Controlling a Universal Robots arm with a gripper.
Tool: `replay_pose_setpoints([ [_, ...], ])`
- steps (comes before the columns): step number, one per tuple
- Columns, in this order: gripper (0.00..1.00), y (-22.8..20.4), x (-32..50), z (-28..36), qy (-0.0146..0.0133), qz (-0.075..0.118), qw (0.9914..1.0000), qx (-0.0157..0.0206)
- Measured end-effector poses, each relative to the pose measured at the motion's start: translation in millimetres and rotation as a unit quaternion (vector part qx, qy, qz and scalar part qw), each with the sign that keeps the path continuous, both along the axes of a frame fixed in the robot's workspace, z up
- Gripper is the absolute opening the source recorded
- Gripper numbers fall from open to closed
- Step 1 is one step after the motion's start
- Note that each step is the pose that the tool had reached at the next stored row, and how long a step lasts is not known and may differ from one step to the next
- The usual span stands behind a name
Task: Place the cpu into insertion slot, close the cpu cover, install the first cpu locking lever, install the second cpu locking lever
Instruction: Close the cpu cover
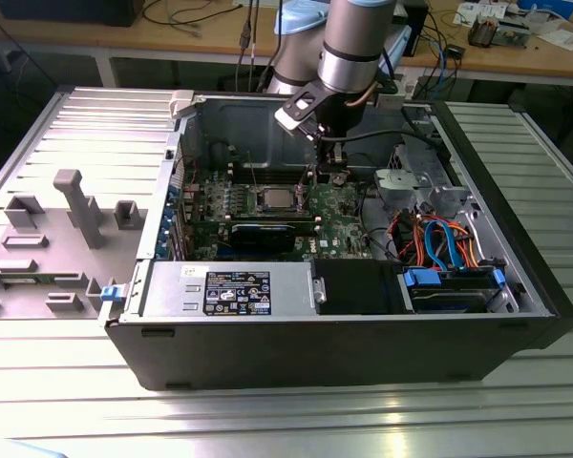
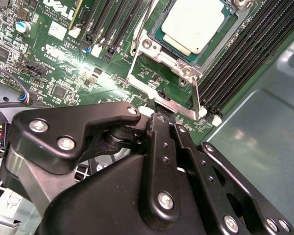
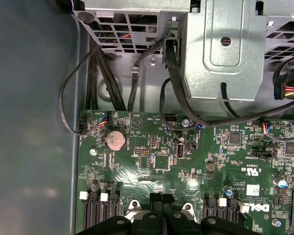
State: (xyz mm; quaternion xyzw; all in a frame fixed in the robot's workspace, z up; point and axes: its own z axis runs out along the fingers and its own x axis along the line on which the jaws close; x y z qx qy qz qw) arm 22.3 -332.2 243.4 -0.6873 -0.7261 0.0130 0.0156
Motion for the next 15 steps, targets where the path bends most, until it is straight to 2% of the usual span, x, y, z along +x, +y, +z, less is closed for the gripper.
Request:
replay_pose_setpoints([
  [15, 0.11, 0.0, -6.1, -0.2, 0.0, 0.0, 1.0, 0.0],
])
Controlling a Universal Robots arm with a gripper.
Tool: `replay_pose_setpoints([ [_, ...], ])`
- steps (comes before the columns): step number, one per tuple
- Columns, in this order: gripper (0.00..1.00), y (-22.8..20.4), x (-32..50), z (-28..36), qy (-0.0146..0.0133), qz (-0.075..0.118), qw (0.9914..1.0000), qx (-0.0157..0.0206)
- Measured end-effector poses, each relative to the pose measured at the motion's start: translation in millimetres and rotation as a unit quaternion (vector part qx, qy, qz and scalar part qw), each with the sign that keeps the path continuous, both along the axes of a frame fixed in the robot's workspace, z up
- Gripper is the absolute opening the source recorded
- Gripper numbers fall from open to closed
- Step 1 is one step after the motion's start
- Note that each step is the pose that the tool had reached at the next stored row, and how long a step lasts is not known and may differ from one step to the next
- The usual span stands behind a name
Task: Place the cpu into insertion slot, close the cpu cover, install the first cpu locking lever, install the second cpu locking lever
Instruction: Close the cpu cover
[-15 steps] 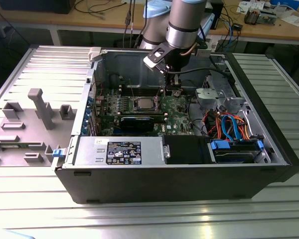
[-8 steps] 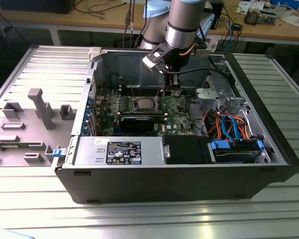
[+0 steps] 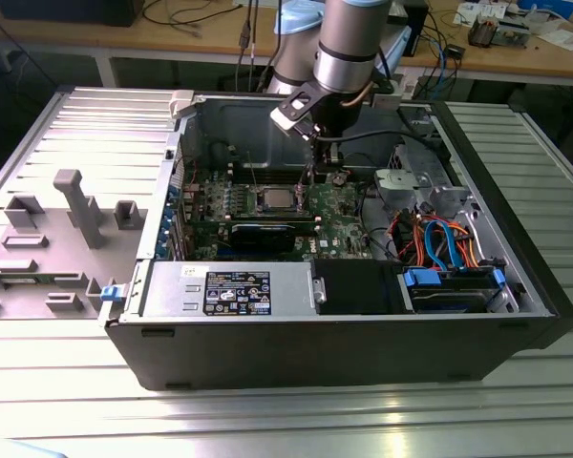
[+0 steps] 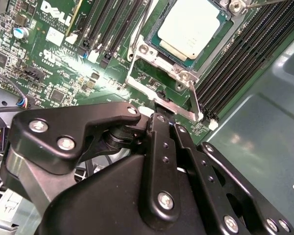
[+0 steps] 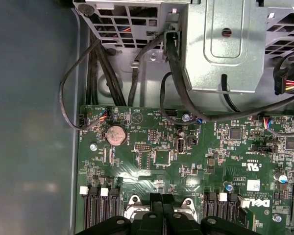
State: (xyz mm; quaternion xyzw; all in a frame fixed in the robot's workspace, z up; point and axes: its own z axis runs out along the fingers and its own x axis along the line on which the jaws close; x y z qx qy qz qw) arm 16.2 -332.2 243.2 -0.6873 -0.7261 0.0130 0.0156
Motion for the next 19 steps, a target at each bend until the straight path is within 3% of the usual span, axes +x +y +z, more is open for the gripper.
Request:
replay_pose_setpoints([
  [19, 0.11, 0.0, -15.1, -0.5, 0.0, 0.0, 1.0, 0.0],
])
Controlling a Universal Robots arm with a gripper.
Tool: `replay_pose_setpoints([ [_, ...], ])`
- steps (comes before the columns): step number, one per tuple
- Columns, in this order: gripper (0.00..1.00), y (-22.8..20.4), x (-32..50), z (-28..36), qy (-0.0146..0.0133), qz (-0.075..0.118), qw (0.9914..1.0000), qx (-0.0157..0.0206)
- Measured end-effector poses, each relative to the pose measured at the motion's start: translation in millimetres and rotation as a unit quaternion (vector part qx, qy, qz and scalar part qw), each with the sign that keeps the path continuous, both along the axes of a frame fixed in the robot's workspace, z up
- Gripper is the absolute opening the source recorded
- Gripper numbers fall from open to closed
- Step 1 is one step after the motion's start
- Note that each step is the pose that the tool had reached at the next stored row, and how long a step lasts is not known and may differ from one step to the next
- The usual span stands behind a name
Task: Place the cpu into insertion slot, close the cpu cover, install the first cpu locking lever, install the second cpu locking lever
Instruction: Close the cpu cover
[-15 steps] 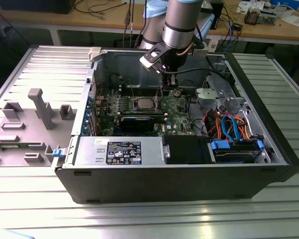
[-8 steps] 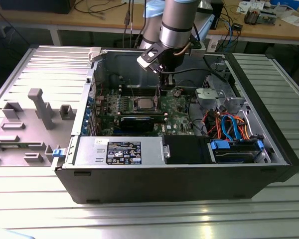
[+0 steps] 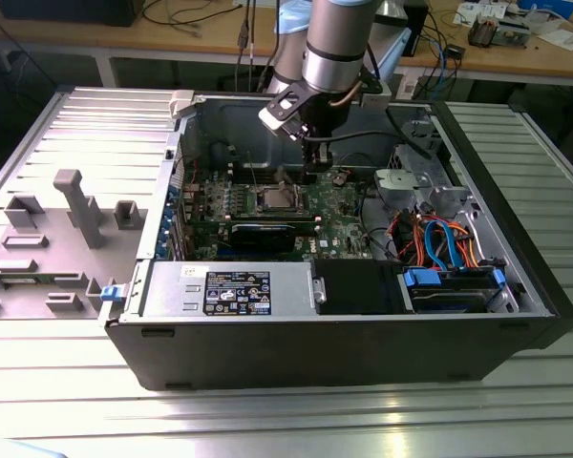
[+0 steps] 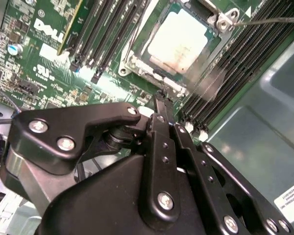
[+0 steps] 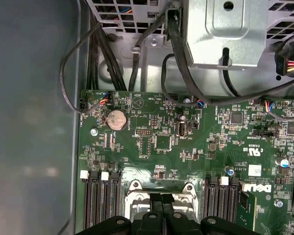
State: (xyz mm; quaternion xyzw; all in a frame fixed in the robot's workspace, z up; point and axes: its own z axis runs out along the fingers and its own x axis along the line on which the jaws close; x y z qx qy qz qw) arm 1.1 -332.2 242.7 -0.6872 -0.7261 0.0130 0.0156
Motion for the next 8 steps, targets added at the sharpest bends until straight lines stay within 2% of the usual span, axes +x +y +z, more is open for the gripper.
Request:
replay_pose_setpoints([
  [3, 0.11, 0.0, -0.7, 0.0, 0.0, 0.0, 1.0, 0.0],
  [8, 0.11, -0.3, -16.4, -1.6, -0.0003, 0.0, 1.0, 0.0005],
])
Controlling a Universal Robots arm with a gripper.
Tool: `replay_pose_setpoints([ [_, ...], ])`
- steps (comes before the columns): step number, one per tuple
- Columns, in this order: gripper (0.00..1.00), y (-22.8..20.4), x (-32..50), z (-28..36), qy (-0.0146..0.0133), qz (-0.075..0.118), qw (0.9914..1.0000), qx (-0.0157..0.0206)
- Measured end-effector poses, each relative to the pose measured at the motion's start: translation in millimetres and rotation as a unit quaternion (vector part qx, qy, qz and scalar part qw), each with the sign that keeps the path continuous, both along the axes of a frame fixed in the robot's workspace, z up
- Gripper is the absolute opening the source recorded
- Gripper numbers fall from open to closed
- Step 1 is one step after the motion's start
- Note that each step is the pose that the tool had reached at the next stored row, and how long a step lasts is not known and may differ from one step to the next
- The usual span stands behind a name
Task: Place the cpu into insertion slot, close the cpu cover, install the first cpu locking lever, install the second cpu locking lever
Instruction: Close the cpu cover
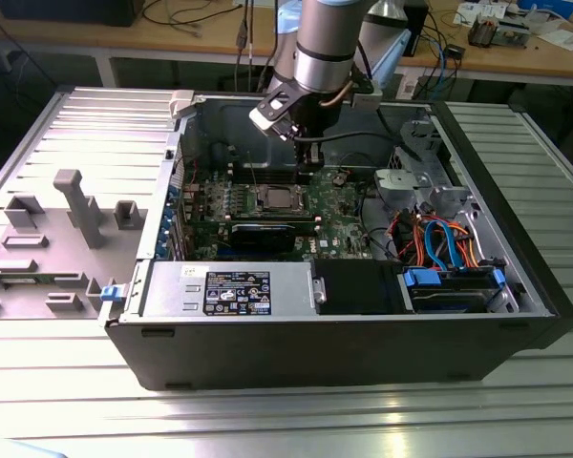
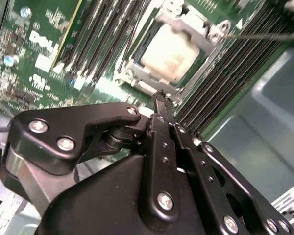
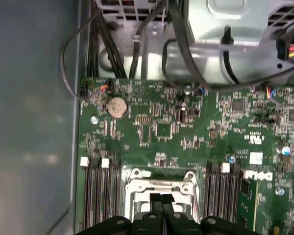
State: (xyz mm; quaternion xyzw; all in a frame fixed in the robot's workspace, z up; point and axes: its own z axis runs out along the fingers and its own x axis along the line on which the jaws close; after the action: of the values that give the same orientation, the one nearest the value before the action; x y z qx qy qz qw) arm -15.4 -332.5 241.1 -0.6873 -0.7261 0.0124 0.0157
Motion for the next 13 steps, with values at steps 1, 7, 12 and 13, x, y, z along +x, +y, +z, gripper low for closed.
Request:
replay_pose_setpoints([
  [1, 0.11, -0.3, -1.7, -1.2, 0.0, 0.0, 1.0, 0.0001],
  [7, 0.11, -2.2, -13.0, -11.6, 0.0001, 0.023, 0.99973, 0.0006],
  [12, 0.11, -2.4, -32.6, -16.1, -0.0001, 0.023, 0.99973, 0.0008],
  [13, 0.11, -2.5, -34.4, -17.2, -0.0001, 0.023, 0.99973, 0.0007],
])
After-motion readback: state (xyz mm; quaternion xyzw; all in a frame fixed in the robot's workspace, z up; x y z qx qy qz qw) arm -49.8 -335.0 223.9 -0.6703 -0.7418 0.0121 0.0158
